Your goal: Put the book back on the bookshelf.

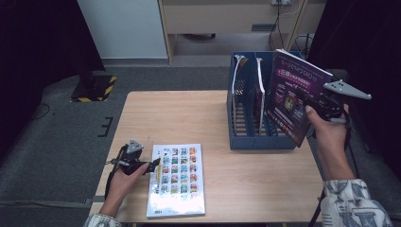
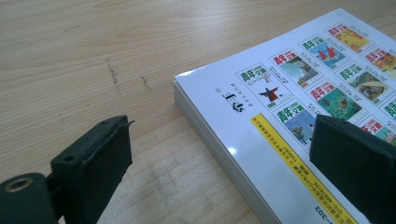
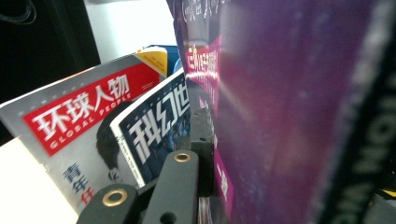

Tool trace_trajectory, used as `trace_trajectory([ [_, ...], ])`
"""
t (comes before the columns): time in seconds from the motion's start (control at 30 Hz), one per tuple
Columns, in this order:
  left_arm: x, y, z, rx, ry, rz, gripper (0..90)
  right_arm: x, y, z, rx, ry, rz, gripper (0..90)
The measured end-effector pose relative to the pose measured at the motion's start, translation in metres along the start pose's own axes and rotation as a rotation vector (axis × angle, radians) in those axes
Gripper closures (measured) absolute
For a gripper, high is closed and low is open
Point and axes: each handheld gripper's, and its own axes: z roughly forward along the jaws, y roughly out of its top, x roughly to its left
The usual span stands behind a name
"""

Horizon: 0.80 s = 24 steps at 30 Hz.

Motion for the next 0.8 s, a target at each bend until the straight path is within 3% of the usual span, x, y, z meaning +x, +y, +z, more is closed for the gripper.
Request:
trace_trajectory([
  [0.17, 0.001, -0.001, 0.001, 0.005, 0.000, 0.001, 5.5, 0.001, 0.001, 0.012, -0.017, -0.016, 0.007, 84.3],
  [0.4, 0.001, -0.001, 0.000, -0.003, -0.001, -0.003, 5.5, 0.003, -0.003, 0.036, 0.001, -0.044, 0.024, 84.3],
  [0.8, 0.000, 0.000, 0.000, -0.003, 0.001, -0.001, 5.5, 0.002, -0.007, 0.053, 0.001, -0.069, 0.045, 84.3],
])
